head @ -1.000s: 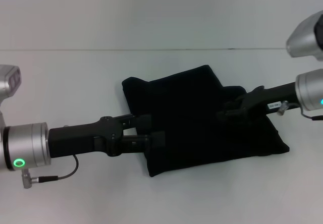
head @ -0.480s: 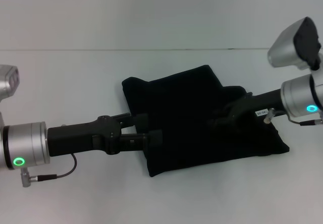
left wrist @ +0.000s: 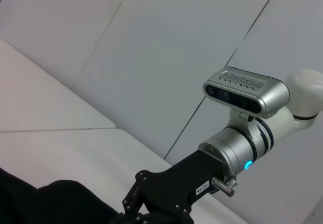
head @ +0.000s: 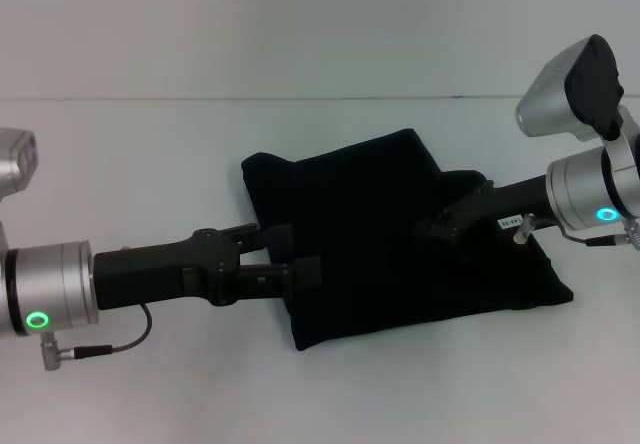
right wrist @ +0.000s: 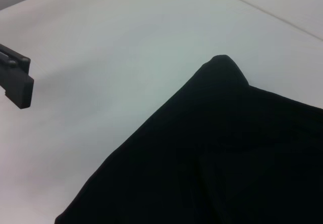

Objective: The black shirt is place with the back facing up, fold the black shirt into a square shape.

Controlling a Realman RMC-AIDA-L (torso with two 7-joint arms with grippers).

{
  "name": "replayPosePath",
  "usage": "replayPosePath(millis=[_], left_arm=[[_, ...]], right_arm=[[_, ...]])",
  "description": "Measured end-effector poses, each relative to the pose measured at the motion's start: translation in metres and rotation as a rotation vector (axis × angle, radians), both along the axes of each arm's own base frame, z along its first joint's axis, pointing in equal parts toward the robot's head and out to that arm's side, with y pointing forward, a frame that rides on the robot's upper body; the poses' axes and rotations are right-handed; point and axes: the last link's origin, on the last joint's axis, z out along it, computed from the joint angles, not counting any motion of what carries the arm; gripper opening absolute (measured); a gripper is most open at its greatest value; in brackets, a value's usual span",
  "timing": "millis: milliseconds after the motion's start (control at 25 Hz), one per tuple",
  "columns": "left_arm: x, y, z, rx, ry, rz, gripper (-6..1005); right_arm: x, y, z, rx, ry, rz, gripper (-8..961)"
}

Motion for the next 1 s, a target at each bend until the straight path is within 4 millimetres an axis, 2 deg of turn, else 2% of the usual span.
replayPosePath(millis=[40,280,480,640,1000], left_arm=[[0.000,0.000,0.000,0.000,0.000,0.000,936],[0.000,0.000,0.000,0.001,0.000,0.000,935],[0.000,0.001,0.000,0.004,0.000,0.002,933],[-0.001,0.003,0.001,0.015,0.000,0.010,931],[0.003,0.007,0.000,0.022,0.000,0.008,927]], right_arm=[[0.000,0.000,0.000,0.001,0.000,0.000,127],[0.001,0.000,0.001,0.003,0.001,-0.001,39],[0.001,0.005,0.008,0.034,0.026,-0.016,38],[0.005,0.013,0.021,0.112,0.058,-0.049,37],[0.037,0.027,0.057,0.309,0.093,-0.191,34]])
